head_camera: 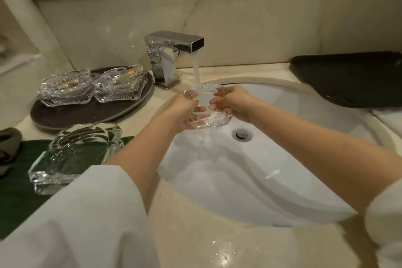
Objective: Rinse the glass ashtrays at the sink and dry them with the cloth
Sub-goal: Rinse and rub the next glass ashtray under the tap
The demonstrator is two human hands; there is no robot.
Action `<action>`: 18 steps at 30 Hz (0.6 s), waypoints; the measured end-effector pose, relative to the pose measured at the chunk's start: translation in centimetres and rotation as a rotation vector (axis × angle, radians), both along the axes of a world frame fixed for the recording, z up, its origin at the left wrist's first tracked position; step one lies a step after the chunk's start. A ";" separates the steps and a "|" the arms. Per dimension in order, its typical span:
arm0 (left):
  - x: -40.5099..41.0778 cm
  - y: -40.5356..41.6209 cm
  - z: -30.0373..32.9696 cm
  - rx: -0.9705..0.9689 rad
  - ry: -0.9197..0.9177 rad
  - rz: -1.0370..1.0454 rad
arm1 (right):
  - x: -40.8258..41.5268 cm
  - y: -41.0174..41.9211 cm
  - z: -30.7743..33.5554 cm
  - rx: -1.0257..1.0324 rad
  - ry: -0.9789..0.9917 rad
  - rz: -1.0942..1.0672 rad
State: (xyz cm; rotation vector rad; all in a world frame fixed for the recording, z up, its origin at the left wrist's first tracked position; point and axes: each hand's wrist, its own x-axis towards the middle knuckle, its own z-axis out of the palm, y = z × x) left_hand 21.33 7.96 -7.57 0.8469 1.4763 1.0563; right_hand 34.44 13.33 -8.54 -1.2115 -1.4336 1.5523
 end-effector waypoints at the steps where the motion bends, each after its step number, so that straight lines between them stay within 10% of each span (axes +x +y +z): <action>1: -0.1 0.2 0.0 0.019 -0.005 -0.002 | -0.1 0.0 0.1 -0.006 0.009 -0.017; 18: -1.1 2.7 -1.5 0.120 -0.008 0.088 | -0.5 1.4 -0.8 0.076 -0.035 0.049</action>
